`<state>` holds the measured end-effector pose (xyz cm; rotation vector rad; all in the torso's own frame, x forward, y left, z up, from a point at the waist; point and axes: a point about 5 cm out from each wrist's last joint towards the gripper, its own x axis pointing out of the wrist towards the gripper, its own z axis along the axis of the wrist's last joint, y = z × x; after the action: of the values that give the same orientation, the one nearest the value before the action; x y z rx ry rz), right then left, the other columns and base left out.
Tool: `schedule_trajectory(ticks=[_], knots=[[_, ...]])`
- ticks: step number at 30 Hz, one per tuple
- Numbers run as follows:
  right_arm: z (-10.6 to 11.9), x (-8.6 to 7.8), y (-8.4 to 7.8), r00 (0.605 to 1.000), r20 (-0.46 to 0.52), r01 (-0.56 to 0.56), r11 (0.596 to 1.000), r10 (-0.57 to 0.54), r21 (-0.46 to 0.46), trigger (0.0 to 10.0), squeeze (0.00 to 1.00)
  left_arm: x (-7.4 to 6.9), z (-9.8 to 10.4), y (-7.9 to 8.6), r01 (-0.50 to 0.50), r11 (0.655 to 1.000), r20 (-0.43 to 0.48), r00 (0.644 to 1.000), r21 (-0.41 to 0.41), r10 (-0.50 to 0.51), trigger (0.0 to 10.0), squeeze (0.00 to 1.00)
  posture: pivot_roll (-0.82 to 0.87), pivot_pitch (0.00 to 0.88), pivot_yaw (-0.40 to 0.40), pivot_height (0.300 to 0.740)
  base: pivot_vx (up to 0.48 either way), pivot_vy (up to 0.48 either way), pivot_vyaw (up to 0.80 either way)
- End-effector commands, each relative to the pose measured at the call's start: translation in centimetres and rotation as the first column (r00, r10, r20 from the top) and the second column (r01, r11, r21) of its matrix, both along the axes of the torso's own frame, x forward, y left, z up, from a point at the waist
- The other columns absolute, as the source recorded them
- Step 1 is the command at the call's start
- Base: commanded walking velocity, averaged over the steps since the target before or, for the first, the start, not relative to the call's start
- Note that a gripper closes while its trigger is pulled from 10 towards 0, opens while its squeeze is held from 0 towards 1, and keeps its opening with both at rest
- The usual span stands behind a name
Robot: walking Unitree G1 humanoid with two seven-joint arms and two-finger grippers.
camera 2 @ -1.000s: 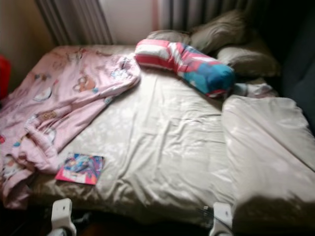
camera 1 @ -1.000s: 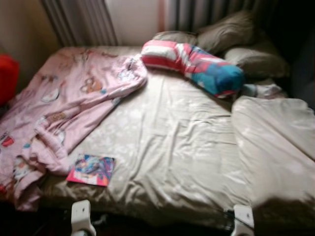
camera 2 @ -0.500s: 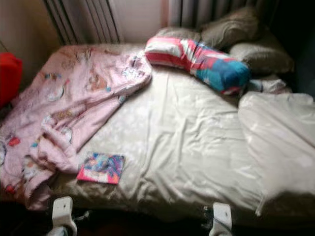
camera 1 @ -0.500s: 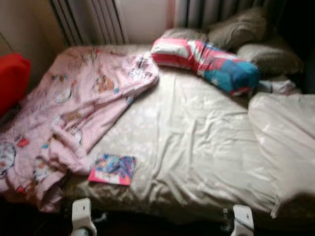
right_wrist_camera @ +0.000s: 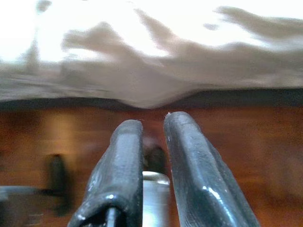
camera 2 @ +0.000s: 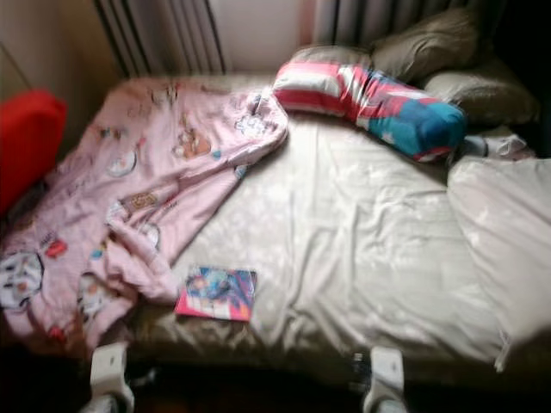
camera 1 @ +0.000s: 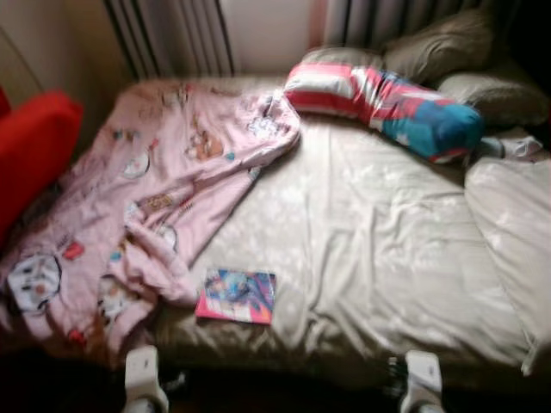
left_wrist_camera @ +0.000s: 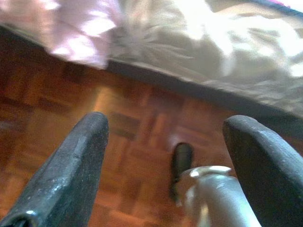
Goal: Clean up the room
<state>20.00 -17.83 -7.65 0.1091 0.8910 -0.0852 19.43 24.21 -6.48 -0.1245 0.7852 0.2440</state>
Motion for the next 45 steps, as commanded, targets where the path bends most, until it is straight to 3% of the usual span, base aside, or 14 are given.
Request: schedule_trajectory(ticks=[1, 11, 22, 28, 31, 35, 36, 43, 44, 45], knots=[[-0.3, -0.6, -0.8, 1.0, -0.026, 0.015, 1.0, -0.015, -0.019, 10.0, 0.0, -0.1, -0.1, -0.2, 0.005, 1.0, -0.011, 1.0, 0.0, -0.005, 10.0, 0.0, -0.05, 0.098, 0.056, 0.74, 0.0, 0.352, 0.0], [-0.2, -0.2, 0.1, 1.0, -0.027, 0.003, 1.0, -0.004, -0.016, 10.0, 0.0, -0.2, -0.2, -0.2, 0.004, 1.0, -0.011, 1.0, -0.001, -0.004, 10.0, 0.0, -0.05, 0.093, 0.052, 0.74, 0.0, 0.353, 0.0], [-0.2, -0.4, -0.3, 1.0, -0.015, -0.005, 1.0, 0.005, -0.021, 10.0, 0.0, -0.3, -0.3, -0.3, 0.004, 1.0, -0.013, 1.0, -0.008, -0.004, 10.0, 0.0, -0.06, 0.076, 0.049, 0.74, 0.0, 0.344, 0.0], [0.2, 0.2, -0.3, 1.0, 0.024, 0.001, 1.0, 0.0, -0.018, 10.0, 0.0, -0.4, -0.3, -0.4, -0.035, 0.999, 0.007, 0.999, -0.03, 0.035, 10.0, 0.0, -0.06, 0.055, 0.045, 0.74, 0.0, 0.0, 0.0], [0.3, 0.1, -0.4, 0.998, 0.059, 0.0, 1.0, 0.0, -0.011, 10.0, 0.0, -0.3, -0.2, -0.4, -0.05, 0.998, 0.031, 0.998, -0.04, 0.051, 10.0, 0.0, -0.06, 0.052, 0.044, 0.74, 0.0, 0.0, 0.0], [1.1, 1.3, -0.2, 0.989, 0.146, -0.016, 1.0, 0.016, -0.003, 10.0, 0.0, -0.3, -0.1, -0.5, -0.088, 0.993, 0.083, 0.992, -0.073, 0.094, 10.0, 0.0, -0.06, 0.031, 0.042, 0.74, 0.0, 0.0, 0.0], [1.7, 2.2, -0.1, 0.98, 0.195, -0.024, 1.0, 0.024, -0.003, 10.0, 0.0, 1.2, 1.0, -0.3, -0.068, 0.996, 0.166, 0.983, -0.063, 0.078, 10.0, 0.0, -0.05, 0.023, 0.044, 0.74, 0.0, 0.0, 0.0], [1.7, 2.2, -0.1, 0.98, 0.195, -0.024, 1.0, 0.024, -0.003, 10.0, 0.0, 1.2, 1.0, -0.3, -0.068, 0.996, 0.166, 0.983, -0.063, 0.078, 10.0, 0.0, -0.05, 0.023, 0.044, 0.74, 0.0, 0.0, 0.0], [2.1, 2.6, -0.1, 0.975, 0.219, -0.026, 1.0, 0.026, -0.002, 10.0, 0.0, 2.2, 1.8, -0.2, -0.054, 0.997, 0.221, 0.973, -0.052, 0.064, 10.0, 0.0, -0.05, 0.023, 0.044, 0.74, 0.0, 0.0, 0.0], [3.6, 4.3, 0.2, 0.941, 0.334, -0.056, 0.998, 0.058, -0.015, 10.0, 0.0, 3.4, 3.2, -0.1, -0.016, 1.0, 0.328, 0.944, -0.025, 0.023, 10.0, 0.0, -0.06, 0.0, 0.044, 0.74, 0.0, 0.0, 0.0]])
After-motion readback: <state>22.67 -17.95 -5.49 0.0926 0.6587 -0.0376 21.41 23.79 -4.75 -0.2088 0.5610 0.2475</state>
